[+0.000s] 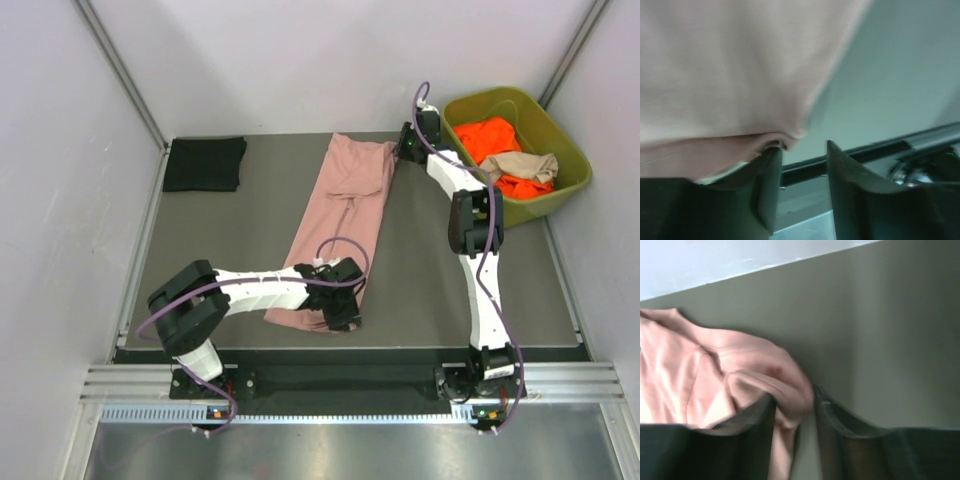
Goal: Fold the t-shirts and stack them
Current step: Fold the tshirt
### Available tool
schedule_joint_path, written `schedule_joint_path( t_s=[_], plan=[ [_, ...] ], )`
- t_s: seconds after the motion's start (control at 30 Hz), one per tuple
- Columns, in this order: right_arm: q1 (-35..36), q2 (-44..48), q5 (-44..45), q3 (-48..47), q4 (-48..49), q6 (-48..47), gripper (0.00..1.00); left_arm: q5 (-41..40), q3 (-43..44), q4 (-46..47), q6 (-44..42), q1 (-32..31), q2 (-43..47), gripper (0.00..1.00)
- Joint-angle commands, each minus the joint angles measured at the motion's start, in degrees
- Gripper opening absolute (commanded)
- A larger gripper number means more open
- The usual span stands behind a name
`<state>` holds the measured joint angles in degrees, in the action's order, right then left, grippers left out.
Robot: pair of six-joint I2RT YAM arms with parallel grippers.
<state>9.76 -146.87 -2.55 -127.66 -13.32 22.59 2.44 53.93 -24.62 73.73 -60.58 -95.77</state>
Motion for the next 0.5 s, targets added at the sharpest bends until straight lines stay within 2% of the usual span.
schedule_joint_path(
  t_s=[0.0,0.03,0.13,0.2,0.3,0.33,0.4,0.43,0.47],
  plan=[
    [-2.2,0.3,0.0,-3.5,-0.4,-2.3,0.4,3.5,5.1,4.4,-9.1,1.9,1.5,0.48],
    [-2.3,0.0,-0.9,-4.3,-0.5,-2.4,0.55,5.1,5.7,4.1,-11.7,2.8,2.1,0.55],
    [-2.4,0.9,-1.7,-5.6,-1.4,-3.5,0.65,7.2,7.1,2.6,-15.5,4.8,5.7,0.6],
    [-2.4,2.5,-2.4,-6.5,-5.0,-3.4,0.67,6.9,7.9,0.4,-17.6,6.6,10.0,0.61],
    [-1.9,6.3,-3.2,-6.8,-10.7,-2.3,0.67,5.8,6.6,-6.2,-21.6,13.8,17.5,0.62],
    [-1.7,10.1,-3.3,-4.2,-13.6,-1.7,0.67,6.1,5.4,-6.9,-23.3,19.2,19.6,0.63],
    [-0.9,14.7,-5.6,0.3,-14.3,0.0,0.67,5.9,0.8,-7.2,-25.5,24.3,25.9,0.64],
    [-0.4,19.8,-6.0,6.0,-13.8,1.0,0.68,5.9,-0.5,-7.5,-26.9,29.2,27.6,0.66],
    [-0.3,22.2,-7.5,9.1,-13.0,2.0,0.69,6.6,-2.2,-8.1,-29.7,31.5,29.0,0.68]
  ],
)
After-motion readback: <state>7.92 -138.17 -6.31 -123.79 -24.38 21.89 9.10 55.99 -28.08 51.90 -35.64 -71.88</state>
